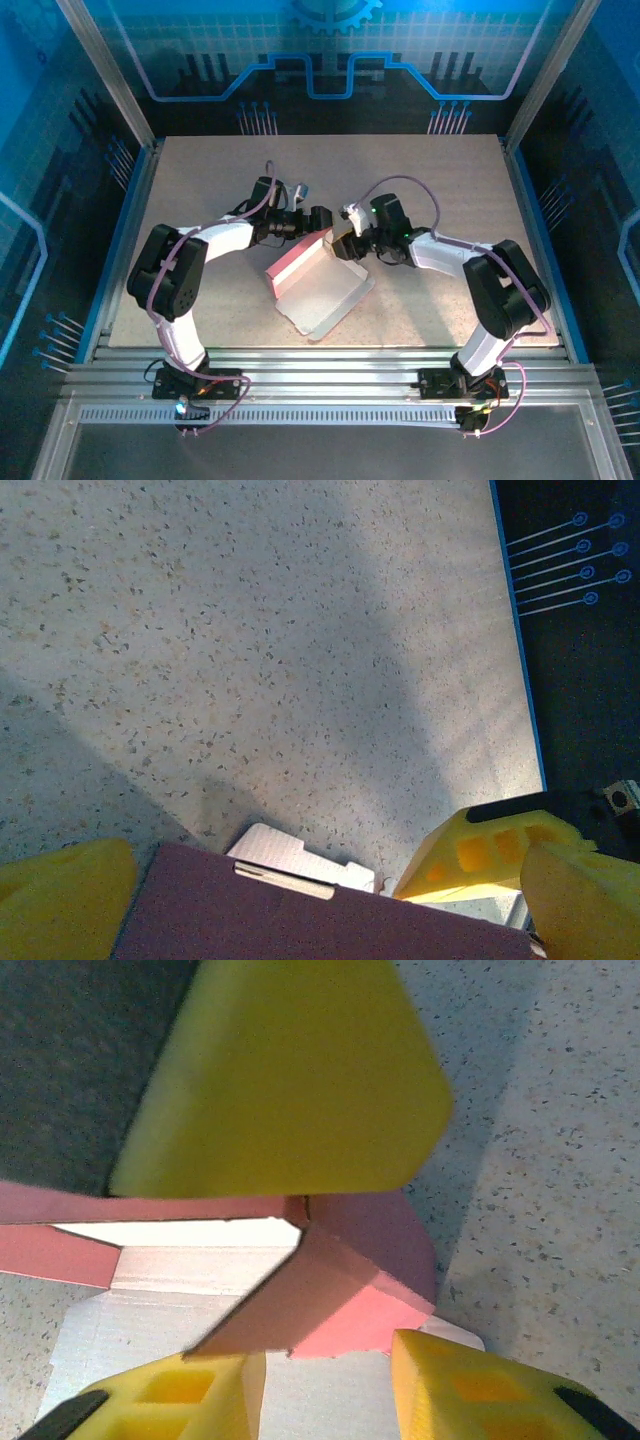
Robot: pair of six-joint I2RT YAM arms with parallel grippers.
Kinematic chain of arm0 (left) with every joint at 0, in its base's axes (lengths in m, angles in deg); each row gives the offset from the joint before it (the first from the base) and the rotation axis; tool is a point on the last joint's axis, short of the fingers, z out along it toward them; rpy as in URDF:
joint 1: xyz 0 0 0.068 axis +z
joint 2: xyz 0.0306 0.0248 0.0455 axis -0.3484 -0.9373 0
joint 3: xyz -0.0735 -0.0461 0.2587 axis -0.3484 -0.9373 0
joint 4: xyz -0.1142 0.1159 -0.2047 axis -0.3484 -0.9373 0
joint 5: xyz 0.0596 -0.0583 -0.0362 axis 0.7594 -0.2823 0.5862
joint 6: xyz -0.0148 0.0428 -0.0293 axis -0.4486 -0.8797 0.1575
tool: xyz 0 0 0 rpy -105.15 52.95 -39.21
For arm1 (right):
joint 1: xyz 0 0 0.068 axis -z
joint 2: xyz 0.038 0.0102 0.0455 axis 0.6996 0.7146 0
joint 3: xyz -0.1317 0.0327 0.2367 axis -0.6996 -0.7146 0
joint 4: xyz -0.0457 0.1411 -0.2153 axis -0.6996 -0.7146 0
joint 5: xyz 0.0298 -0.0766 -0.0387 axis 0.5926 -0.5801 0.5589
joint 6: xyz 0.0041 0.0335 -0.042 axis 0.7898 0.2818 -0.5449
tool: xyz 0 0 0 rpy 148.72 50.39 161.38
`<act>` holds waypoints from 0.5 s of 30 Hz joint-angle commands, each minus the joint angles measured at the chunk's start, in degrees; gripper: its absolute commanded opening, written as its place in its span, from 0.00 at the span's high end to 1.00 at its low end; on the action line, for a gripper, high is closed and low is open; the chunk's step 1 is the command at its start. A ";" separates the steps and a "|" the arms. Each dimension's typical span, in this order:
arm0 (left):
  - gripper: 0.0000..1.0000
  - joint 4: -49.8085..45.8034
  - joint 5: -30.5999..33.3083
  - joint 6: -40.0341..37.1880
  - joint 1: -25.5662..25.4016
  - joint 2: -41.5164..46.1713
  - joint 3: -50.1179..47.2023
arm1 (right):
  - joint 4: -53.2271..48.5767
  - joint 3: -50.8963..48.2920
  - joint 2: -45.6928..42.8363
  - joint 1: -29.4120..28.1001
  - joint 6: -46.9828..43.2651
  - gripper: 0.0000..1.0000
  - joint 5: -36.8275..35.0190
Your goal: Fold the paper box
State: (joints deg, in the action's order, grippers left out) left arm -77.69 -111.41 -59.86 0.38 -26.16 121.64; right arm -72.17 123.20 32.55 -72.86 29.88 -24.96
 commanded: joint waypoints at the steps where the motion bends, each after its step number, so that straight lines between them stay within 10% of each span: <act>1: 0.01 -3.91 -2.29 -2.59 0.34 -2.08 1.64 | 2.92 1.54 1.35 -1.05 -0.53 0.61 -2.67; 15: 0.01 -6.96 -5.00 -4.36 0.76 -3.41 4.08 | 1.14 1.57 -2.33 -2.56 -1.64 0.61 -3.11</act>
State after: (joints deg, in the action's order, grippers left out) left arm -81.01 -114.71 -61.65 1.08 -28.19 124.57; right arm -70.81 124.38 33.89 -74.41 29.64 -28.57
